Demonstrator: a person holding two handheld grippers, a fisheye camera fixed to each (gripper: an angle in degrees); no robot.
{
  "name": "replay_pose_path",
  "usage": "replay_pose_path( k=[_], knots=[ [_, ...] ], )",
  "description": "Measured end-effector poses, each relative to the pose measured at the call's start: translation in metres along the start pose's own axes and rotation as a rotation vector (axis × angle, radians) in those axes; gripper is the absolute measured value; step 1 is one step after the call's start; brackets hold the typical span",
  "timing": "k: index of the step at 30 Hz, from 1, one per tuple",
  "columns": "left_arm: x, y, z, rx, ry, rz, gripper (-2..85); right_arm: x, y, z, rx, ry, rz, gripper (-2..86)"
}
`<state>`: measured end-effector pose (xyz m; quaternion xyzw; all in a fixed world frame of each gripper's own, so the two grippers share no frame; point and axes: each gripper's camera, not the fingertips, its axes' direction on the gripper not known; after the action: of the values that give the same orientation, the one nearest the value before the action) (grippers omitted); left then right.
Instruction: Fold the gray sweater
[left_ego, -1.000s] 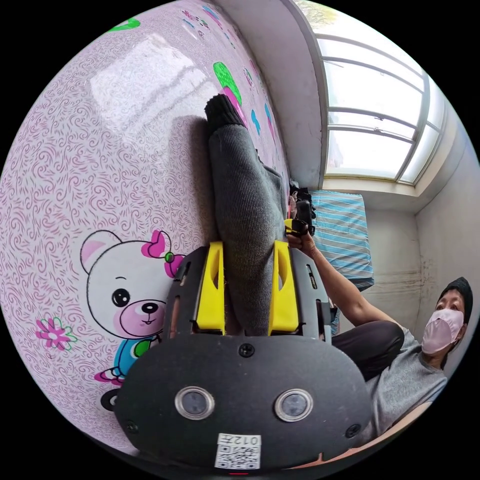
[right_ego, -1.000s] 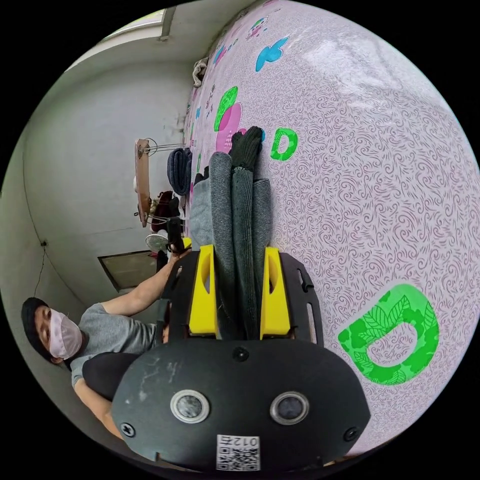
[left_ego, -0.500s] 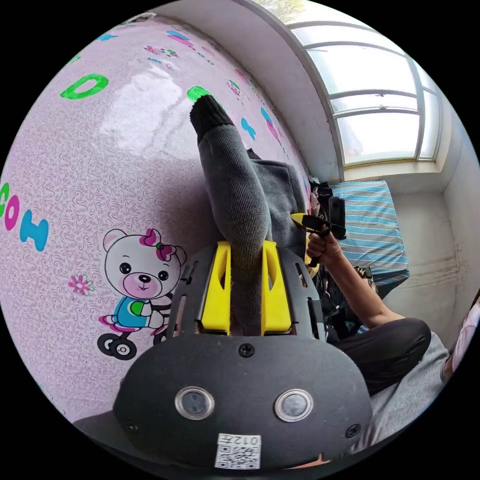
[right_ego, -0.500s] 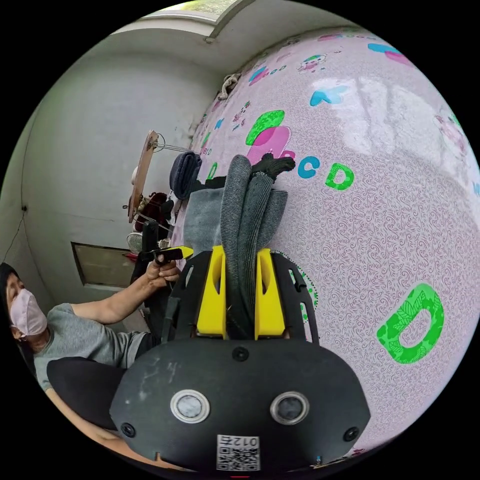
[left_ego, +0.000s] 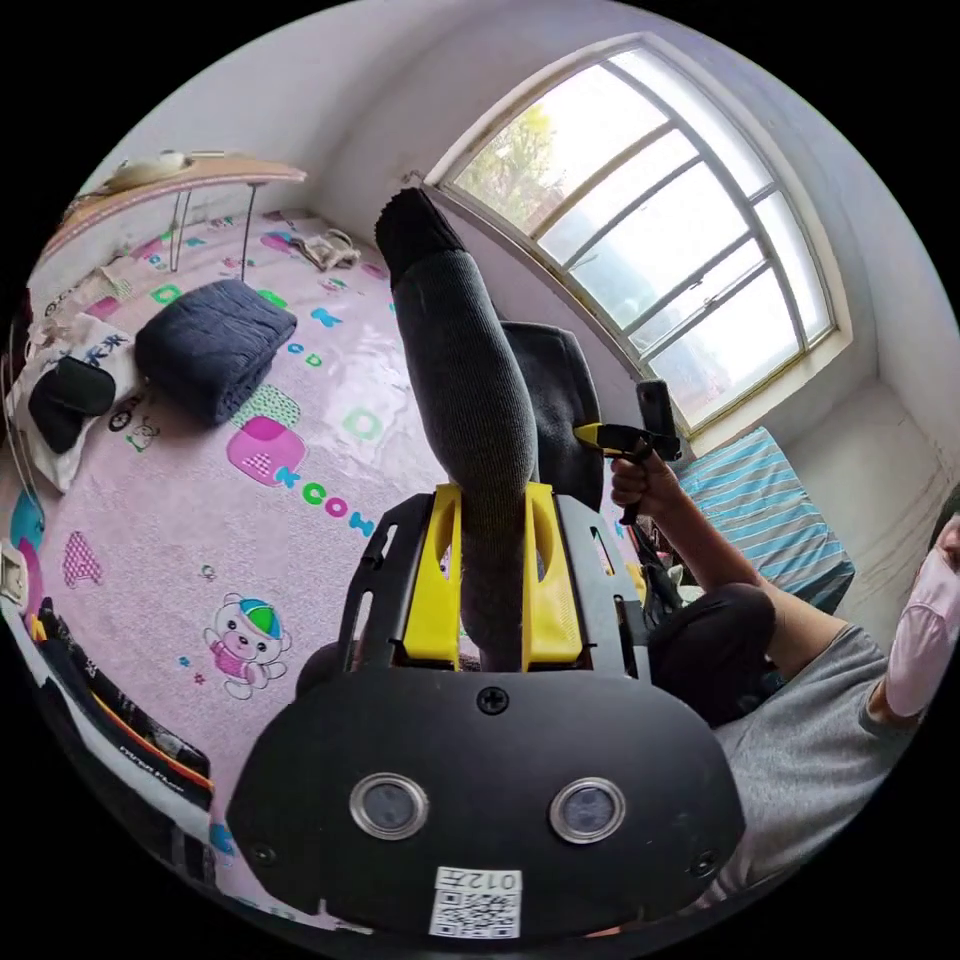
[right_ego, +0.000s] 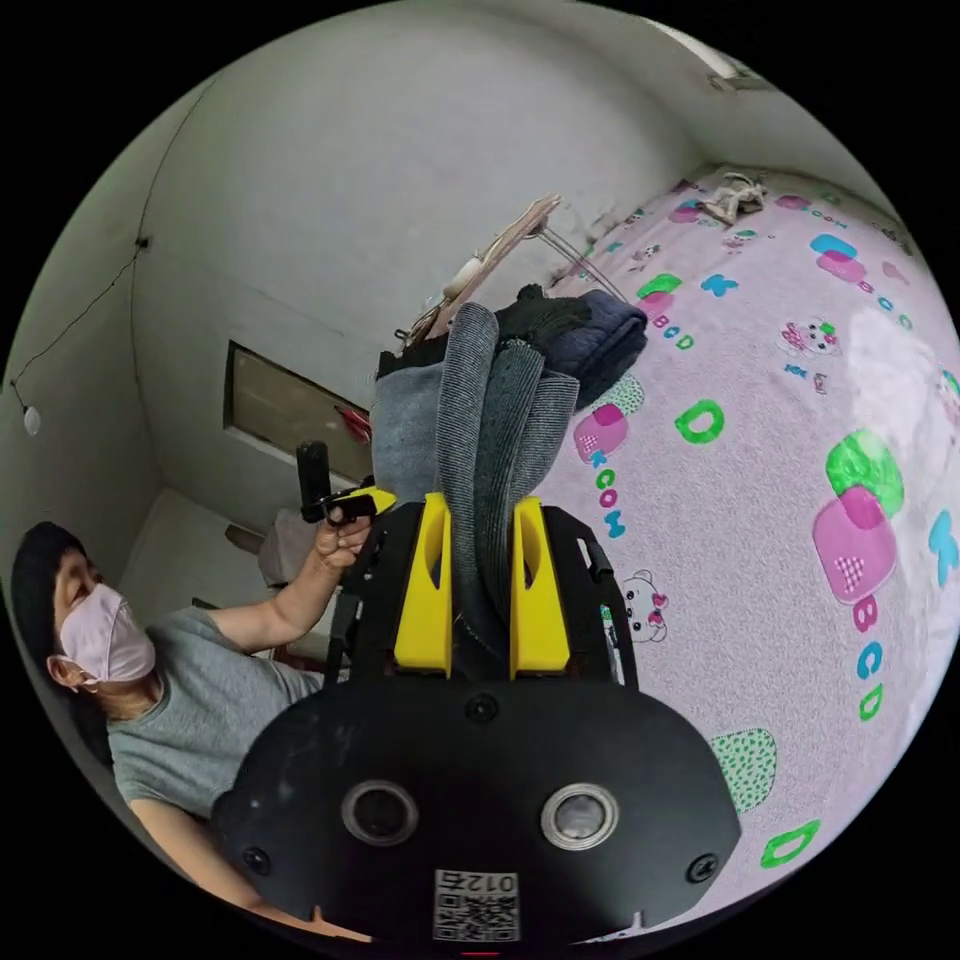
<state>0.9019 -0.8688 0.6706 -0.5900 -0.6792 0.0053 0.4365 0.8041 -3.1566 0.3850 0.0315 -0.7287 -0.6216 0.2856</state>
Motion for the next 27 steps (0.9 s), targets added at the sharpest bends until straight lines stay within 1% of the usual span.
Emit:
replay_pose_path(
  k=[2,3,4,8,10,14,19,23,27],
  knots=[
    [0.028,0.006,-0.086,0.065,-0.049,-0.008,9.0,-0.012,-0.027,0.033,-0.063,-0.018,-0.05,9.0],
    [0.035,0.009,-0.107,0.079,-0.064,-0.011,9.0,-0.02,-0.044,0.057,-0.103,-0.029,-0.082,9.0],
    [0.048,0.016,-0.147,0.11,-0.093,-0.022,9.0,-0.027,-0.058,0.082,-0.138,-0.04,-0.114,9.0],
    [0.081,0.053,-0.276,0.199,-0.19,-0.106,9.0,-0.04,-0.088,0.165,-0.213,-0.082,-0.204,9.0],
    [0.094,0.069,-0.323,0.217,-0.245,-0.146,9.0,-0.034,-0.099,0.222,-0.241,-0.136,-0.232,9.0],
    [0.129,0.104,-0.414,0.233,-0.371,-0.23,8.8,-0.006,-0.101,0.305,-0.261,-0.264,-0.208,9.0],
    [0.153,0.128,-0.481,0.202,-0.44,-0.316,8.8,0.059,-0.093,0.407,-0.312,-0.411,-0.121,9.0],
    [0.157,0.142,-0.509,0.167,-0.432,-0.392,8.8,0.104,-0.091,0.456,-0.36,-0.425,-0.072,9.0],
    [0.153,0.151,-0.52,0.166,-0.391,-0.446,8.8,0.154,-0.095,0.493,-0.395,-0.391,-0.046,9.0]
  ],
)
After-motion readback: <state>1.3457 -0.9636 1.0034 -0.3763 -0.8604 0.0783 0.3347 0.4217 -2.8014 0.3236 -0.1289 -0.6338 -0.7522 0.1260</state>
